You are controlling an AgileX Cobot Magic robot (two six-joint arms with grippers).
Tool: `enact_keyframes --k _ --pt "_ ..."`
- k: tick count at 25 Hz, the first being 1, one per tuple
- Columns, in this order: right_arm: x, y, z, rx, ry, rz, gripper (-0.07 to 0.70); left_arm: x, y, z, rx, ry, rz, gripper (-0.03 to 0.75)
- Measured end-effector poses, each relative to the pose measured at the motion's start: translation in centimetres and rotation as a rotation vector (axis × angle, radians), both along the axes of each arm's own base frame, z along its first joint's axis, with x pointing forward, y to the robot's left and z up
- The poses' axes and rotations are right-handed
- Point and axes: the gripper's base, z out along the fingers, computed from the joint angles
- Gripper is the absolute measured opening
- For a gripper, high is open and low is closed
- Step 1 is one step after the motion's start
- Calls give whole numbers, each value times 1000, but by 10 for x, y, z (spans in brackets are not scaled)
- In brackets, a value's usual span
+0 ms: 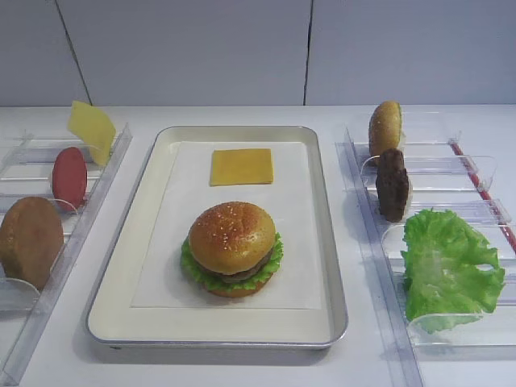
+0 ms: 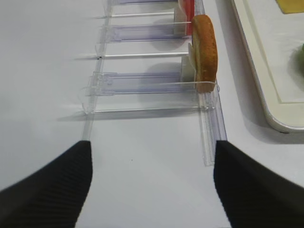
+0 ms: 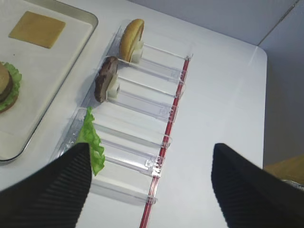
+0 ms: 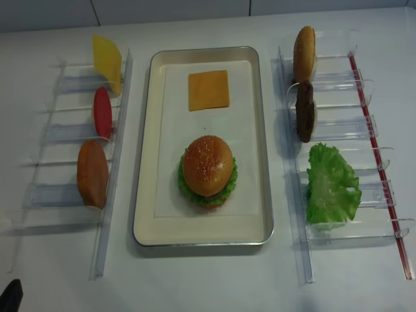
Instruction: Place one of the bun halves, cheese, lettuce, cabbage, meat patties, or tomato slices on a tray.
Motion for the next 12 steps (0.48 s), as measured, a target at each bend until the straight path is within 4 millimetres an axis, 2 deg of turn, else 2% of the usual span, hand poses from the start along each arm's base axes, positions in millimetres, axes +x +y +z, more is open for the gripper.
enact_keyframes --k 5,12 --pt "-34 -7 -34 41 -4 -29 515 0 0 0 0 0 0 530" --pt "-55 -9 -89 84 50 -38 515 0 0 0 0 0 0 530"
